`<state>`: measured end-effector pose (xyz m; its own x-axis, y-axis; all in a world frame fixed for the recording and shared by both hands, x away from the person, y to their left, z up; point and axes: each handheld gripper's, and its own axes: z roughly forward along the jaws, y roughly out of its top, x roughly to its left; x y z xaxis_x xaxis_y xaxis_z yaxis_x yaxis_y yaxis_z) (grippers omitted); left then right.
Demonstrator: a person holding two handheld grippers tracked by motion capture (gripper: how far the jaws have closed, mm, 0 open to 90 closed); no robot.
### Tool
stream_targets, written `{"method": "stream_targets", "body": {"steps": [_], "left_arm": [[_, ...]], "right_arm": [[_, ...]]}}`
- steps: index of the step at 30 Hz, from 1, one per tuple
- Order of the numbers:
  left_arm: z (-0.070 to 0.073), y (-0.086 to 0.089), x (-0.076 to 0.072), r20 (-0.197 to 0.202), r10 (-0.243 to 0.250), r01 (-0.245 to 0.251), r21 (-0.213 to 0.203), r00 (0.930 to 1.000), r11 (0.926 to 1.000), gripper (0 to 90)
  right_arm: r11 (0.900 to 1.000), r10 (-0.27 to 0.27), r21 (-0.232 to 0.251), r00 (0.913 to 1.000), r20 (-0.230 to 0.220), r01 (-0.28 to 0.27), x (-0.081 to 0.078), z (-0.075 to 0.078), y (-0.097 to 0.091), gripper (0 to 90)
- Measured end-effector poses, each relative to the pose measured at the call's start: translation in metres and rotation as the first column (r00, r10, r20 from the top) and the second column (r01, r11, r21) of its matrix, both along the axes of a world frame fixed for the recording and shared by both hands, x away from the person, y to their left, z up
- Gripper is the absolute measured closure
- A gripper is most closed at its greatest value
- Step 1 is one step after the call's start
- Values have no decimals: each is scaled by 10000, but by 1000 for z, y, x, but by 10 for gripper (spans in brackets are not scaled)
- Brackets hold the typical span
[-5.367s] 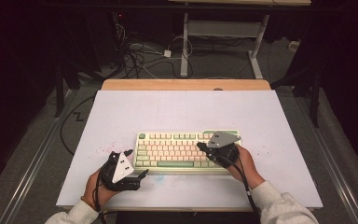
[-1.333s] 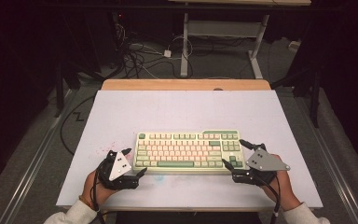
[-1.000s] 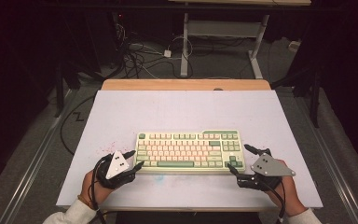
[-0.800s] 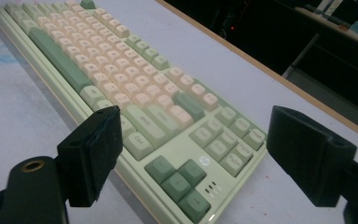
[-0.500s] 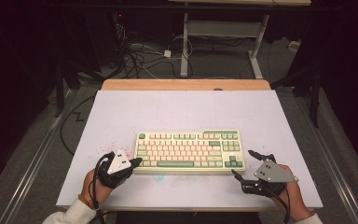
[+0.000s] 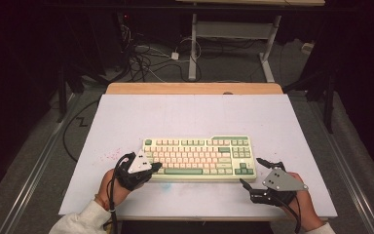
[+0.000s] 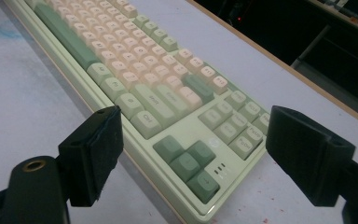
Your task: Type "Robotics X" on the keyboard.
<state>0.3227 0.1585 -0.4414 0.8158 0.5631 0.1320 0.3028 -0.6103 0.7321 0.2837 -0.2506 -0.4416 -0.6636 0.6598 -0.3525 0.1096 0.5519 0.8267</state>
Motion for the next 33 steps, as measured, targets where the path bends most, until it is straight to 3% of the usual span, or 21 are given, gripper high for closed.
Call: {"method": "stream_targets", "body": {"steps": [3,17,27,33], "left_arm": [[-1,-7,5,-72,-44,46,315,10000,9995,877],[-4,-31,22,-326,-427,445,572,9986,9974,877],[-10,-38,27,-416,-496,534,965,9979,9939,877],[-12,-37,27,-382,-360,395,942,9986,9948,877]], "right_arm": [[9999,83,-76,10000,-29,-83,0,-1,1,197],[9995,263,-191,9996,-120,-265,0,-4,3,199],[9998,53,-191,10000,-45,-54,0,-4,1,207],[9994,166,-314,9998,-66,-168,0,-5,3,207]]}}
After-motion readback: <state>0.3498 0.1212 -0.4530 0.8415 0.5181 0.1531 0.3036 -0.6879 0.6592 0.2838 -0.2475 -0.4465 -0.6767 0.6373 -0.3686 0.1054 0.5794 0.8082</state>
